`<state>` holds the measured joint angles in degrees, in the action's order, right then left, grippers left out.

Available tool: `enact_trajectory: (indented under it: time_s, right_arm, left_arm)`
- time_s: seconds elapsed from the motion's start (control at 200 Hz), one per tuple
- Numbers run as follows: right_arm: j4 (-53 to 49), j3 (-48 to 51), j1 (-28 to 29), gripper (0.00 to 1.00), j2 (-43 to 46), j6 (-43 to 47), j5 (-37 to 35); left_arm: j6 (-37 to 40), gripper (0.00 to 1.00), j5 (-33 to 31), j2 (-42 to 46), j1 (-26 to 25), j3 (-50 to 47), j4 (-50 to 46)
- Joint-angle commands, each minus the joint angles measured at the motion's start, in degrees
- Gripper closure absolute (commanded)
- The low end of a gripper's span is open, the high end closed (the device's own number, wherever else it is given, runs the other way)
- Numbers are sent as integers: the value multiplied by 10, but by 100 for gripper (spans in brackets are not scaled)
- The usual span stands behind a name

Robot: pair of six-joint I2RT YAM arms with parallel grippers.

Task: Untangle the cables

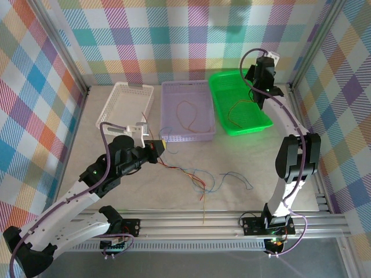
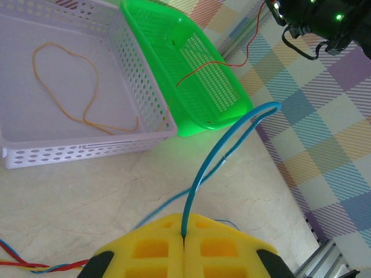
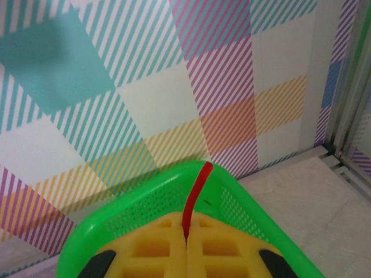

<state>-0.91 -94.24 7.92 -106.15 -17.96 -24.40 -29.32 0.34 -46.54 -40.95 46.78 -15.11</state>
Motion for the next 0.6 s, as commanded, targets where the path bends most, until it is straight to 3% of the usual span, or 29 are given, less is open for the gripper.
enact_trajectory:
  time_s: [0.0,0.205,0.595]
  right_arm:
    - [-1,-3,-2,100,-26,-5,22]
    - [-151,-85,-2,100,-108,-3,46]
    - [-310,-193,-1,99,-207,-9,145]
  left_arm:
    - [1,100,-5,4,4,17,-3]
    - [1,100,-6,2,3,20,-4]
    - [-2,100,-12,13,4,9,-3]
